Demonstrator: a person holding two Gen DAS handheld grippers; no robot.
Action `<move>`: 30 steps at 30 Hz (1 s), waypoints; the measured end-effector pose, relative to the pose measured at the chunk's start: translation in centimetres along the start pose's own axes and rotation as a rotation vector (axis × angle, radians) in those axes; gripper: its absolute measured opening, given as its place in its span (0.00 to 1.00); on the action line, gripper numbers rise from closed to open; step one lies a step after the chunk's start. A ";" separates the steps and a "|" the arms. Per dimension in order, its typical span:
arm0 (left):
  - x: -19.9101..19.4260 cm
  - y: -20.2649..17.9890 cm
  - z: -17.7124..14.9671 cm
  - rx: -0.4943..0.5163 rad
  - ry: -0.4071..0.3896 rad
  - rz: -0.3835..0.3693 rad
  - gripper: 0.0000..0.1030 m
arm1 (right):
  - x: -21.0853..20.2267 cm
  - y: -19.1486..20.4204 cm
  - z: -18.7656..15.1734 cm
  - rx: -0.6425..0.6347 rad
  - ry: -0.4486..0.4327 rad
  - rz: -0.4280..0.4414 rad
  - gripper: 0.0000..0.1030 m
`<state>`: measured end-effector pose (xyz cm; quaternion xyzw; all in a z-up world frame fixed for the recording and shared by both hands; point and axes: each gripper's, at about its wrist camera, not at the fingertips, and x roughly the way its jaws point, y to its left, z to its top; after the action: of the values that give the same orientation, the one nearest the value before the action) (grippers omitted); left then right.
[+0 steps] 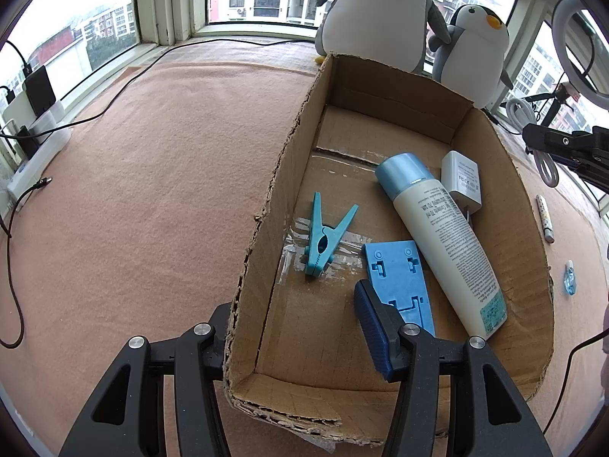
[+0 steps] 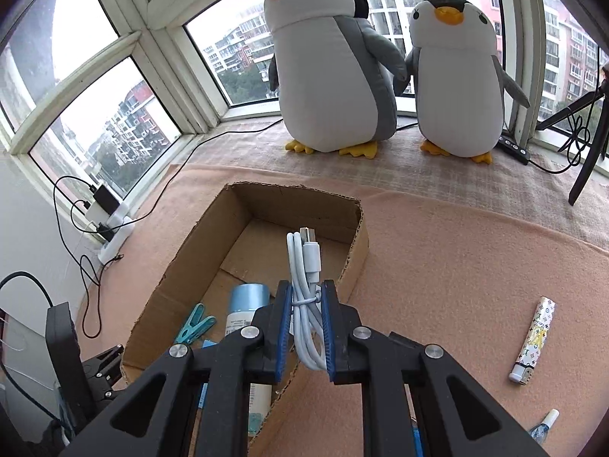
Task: Organize rigid objects
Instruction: 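Carry the cable into the box beside the adapter and release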
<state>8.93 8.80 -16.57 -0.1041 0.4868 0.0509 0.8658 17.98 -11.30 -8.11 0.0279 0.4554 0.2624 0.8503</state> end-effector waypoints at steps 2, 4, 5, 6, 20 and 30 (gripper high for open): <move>0.0 0.0 0.0 0.000 0.000 0.000 0.56 | 0.7 0.7 0.0 0.002 0.007 0.013 0.13; 0.0 0.0 0.0 0.001 -0.001 0.001 0.56 | 1.3 1.2 -0.1 0.002 0.014 0.018 0.13; 0.0 0.0 0.0 0.001 -0.001 0.001 0.56 | 1.5 1.4 -0.1 0.003 0.018 0.021 0.13; 0.0 0.0 0.0 0.001 -0.001 0.001 0.56 | 1.7 1.5 -0.2 0.004 0.021 0.024 0.13; -0.1 0.0 0.2 0.002 -0.003 0.002 0.56 | 3.3 2.0 0.0 -0.001 0.036 0.002 0.13; -0.1 0.0 0.2 0.003 -0.003 0.002 0.56 | 3.6 2.2 0.1 -0.019 0.041 -0.001 0.14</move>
<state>9.03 8.82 -16.44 -0.1024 0.4857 0.0514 0.8666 18.75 -7.68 -10.15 0.0144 0.4703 0.2669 0.8411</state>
